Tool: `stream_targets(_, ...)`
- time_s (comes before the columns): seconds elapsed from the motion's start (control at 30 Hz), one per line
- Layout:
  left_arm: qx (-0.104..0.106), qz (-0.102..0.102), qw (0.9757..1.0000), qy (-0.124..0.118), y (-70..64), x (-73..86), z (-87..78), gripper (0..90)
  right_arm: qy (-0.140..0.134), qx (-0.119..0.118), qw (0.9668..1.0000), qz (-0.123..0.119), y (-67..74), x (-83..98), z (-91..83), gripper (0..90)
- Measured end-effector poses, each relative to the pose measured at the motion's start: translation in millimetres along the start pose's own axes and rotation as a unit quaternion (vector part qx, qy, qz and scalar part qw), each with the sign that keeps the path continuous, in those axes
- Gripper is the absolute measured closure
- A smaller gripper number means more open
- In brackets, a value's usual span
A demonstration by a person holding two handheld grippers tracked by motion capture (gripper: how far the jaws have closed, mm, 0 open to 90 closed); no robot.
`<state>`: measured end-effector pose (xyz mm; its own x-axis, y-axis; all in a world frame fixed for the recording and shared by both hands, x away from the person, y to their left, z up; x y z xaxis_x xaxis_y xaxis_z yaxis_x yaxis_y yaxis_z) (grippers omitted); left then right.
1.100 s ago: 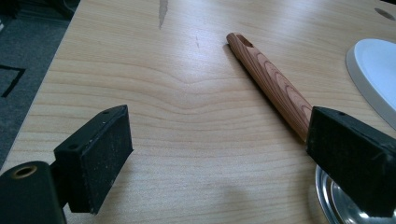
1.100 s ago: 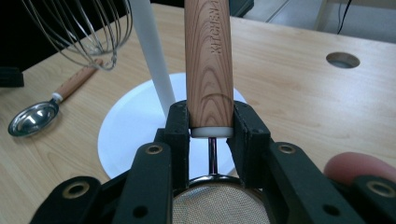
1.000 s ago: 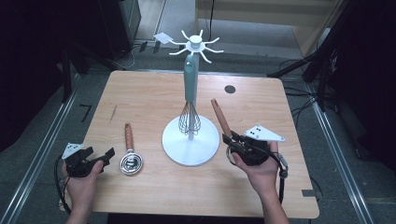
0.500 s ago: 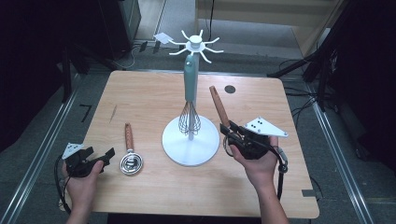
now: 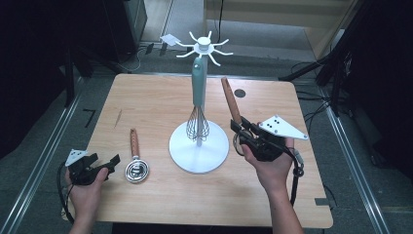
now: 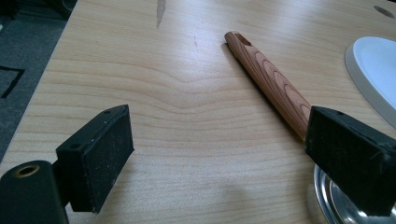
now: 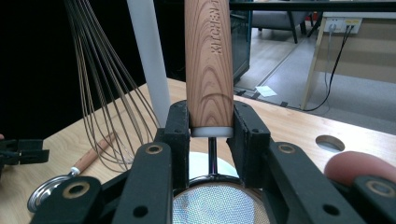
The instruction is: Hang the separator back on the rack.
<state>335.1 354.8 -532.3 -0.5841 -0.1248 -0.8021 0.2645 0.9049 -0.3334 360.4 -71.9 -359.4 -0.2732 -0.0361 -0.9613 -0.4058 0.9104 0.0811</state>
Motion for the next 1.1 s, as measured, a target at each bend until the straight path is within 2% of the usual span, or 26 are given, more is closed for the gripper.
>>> stream_targets(0.5,0.000,0.000,1.0000,-0.002,-0.3,-0.1,0.7,8.7,-0.022,0.005,0.9997,0.007,-1.1,-16.6,-1.8,72.0)
stream_targets(0.9,0.001,0.000,1.0000,-0.002,-0.5,-0.1,0.9,8.8,-0.052,-0.001,0.9986,0.006,2.8,-34.8,-14.2,72.0)
stream_targets(1.1,0.001,0.000,1.0000,-0.002,-0.5,-0.1,1.0,8.7,-0.065,0.004,0.9979,0.007,1.5,-43.3,-17.6,72.0)
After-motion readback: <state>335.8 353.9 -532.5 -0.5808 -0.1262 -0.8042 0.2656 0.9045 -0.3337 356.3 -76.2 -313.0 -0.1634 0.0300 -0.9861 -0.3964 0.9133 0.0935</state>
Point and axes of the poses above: each handheld gripper's, and its own axes: z roughly forward along the jaws, x roughly out of its underside, y roughly to its left, the point moved 9 cm from there along z, roughly forward along the jaws, and after that the axes turned 12 degrees about x, right-handed, at the moved point
